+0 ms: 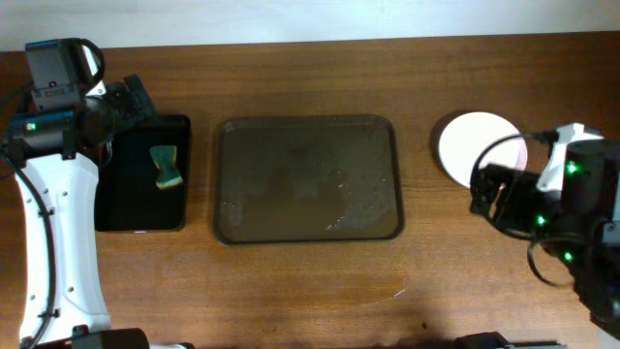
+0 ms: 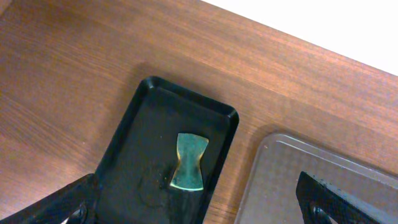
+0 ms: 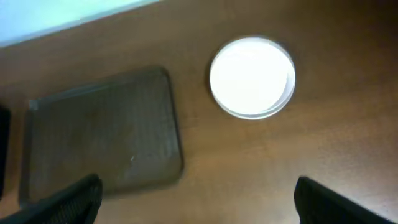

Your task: Clean dirty plates on tray and stack at the side

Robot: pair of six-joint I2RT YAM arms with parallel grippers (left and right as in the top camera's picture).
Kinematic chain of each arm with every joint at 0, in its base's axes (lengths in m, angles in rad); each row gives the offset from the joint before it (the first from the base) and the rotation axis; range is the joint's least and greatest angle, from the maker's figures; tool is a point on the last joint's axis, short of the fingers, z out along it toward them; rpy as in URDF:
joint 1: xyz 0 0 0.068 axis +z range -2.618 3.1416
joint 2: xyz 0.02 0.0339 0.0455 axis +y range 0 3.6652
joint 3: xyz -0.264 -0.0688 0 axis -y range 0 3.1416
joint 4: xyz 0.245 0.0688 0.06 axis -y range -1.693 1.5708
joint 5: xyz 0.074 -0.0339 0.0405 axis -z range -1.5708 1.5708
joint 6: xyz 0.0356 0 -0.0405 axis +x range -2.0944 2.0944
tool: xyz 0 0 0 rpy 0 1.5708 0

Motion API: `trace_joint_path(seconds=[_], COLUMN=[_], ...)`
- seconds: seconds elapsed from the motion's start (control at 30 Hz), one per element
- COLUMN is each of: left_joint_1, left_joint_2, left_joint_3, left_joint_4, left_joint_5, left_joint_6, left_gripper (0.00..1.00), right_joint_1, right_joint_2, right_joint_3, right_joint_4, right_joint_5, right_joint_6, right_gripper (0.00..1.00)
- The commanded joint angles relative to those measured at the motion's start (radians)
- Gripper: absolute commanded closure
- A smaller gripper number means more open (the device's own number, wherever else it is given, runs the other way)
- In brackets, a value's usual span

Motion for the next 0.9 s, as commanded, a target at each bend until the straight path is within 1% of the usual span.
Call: trace_joint_path(seconds=[0.0,0.07,0.13,0.17,0.27,0.33,0.5,0.63,0.7,0.77,0.87], left_joint_1=[0.003,0.003,0.003,0.003,0.003,0.003,0.003,0.003,0.003,0.003,0.003], left_joint_2=[0.003,0.003,0.003,0.003,0.003,0.003,0.003,0.003,0.003,0.003,0.003], left_joint_3=[0.000,0.000,0.000,0.000,0.000,0.000,0.000,0.000,0.000,0.000,0.000], left_joint_4=[0.001,0.001,0.001,0.001,0.001,0.001,0.001,0.001,0.001,0.001,0.001], left_joint_5=[0.004,0.004,0.004,0.004,0.004,0.004,0.004,0.004,0.004,0.004,0.004], left_joint_6=[-0.002,-0.002,-0.002,-0.002,-0.002,-0.002,-0.002,-0.002,-0.002,-0.002,-0.002], left_gripper=[0.01,0.01,0.01,0.01,0.01,0.01,0.01,0.01,0.01,0.01,0.01], right_joint_1=[0.010,0.010,0.005,-0.026,-0.057,-0.057,-0.057,-0.057,-0.057,-0.057,-0.057], right_joint_2=[-0.090,-0.238,-0.438,-0.555,-0.757,-0.884,-1.041,-1.049,-1.049,-1.049,-1.048], right_joint_3=[-0.219,-0.466,-0.734,-0.881,-1.112,-1.254,-1.467,-1.564,-1.605,-1.606,-1.606], right_joint_4=[0.259,0.494,0.690,0.780,0.918,1.051,1.254,1.372,1.358,1.285,1.287], right_joint_5=[0.053,0.047,0.016,-0.020,-0.058,-0.059,-0.085,-0.085,-0.080,-0.083,-0.084], right_joint_6=[-0.056,-0.074,-0.118,-0.118,-0.119,-0.118,-0.114,-0.114,-0.114,-0.114,-0.114], right_gripper=[0.02,0.02,0.02,0.02,0.01,0.02,0.02,0.01,0.02,0.02,0.02])
